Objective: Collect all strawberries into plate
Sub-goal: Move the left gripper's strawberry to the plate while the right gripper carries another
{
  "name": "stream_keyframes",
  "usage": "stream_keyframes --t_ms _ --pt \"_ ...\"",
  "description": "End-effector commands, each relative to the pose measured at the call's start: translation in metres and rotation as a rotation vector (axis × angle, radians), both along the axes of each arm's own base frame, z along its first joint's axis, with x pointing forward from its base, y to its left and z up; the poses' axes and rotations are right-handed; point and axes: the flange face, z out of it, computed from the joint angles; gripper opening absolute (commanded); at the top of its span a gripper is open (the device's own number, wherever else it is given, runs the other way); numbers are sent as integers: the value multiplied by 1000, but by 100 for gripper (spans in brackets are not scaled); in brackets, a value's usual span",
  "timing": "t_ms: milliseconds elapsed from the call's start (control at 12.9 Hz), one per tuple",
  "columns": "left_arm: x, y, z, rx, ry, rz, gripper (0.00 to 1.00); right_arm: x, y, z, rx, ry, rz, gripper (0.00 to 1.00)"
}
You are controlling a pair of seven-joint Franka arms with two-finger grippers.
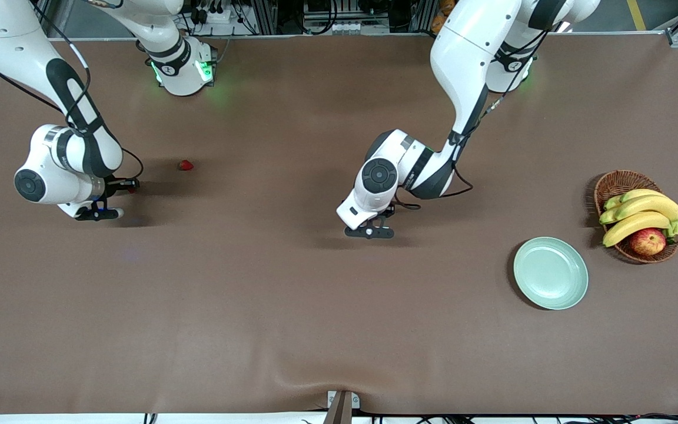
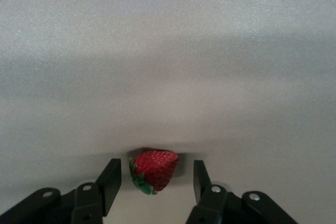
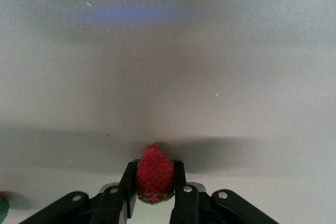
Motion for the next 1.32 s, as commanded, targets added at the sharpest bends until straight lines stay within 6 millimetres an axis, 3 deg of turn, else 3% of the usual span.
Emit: stream_keyframes --t_ms 0,310,465,543,698,930,1240 --pt "-1 -2 -4 -8 0 23 57 7 9 21 9 -35 39 0" --pt "-1 -2 -3 -7 -3 19 30 44 30 75 -1 -163 89 0" --pt "4 2 2 -11 -7 16 23 67 48 102 -5 -229 129 0" --pt "17 15 23 -17 -13 33 20 89 71 128 -11 -291 177 0" --pt "30 32 42 -10 -7 49 16 106 92 150 -13 -337 214 0" --pt "60 79 74 -19 3 22 12 127 131 180 -7 -369 267 0" --pt "104 166 97 -36 7 -15 12 144 181 204 45 -422 291 0"
